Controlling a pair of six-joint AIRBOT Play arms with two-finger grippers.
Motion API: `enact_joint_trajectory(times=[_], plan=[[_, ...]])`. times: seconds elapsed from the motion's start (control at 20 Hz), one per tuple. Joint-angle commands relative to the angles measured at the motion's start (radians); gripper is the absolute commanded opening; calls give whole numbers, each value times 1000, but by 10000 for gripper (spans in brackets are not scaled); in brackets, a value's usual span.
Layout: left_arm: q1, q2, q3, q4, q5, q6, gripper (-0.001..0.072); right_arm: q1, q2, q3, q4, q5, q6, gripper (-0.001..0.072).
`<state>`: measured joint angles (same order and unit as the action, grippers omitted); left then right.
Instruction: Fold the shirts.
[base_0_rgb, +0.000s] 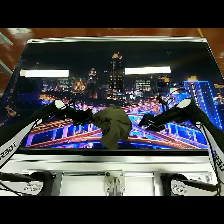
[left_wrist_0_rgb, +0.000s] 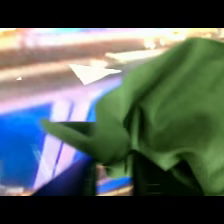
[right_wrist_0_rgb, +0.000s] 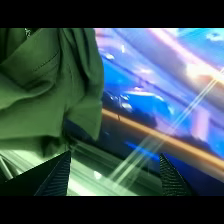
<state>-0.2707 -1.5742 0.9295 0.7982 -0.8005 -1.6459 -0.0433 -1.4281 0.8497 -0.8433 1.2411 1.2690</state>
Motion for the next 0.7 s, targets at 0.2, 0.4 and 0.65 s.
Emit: enact_joint_trajectory(times=[0.2,0.4,0.65], plan=[[-3,13,16,-13,38,39,41,148,-97,0,60,-109,40,667],[-3,60,32,-13,38,68,41,202,-115,0,65,-162,93,606],[-3,114,67,-13,38,81,41,262,-115,0,73,-250,179,592]])
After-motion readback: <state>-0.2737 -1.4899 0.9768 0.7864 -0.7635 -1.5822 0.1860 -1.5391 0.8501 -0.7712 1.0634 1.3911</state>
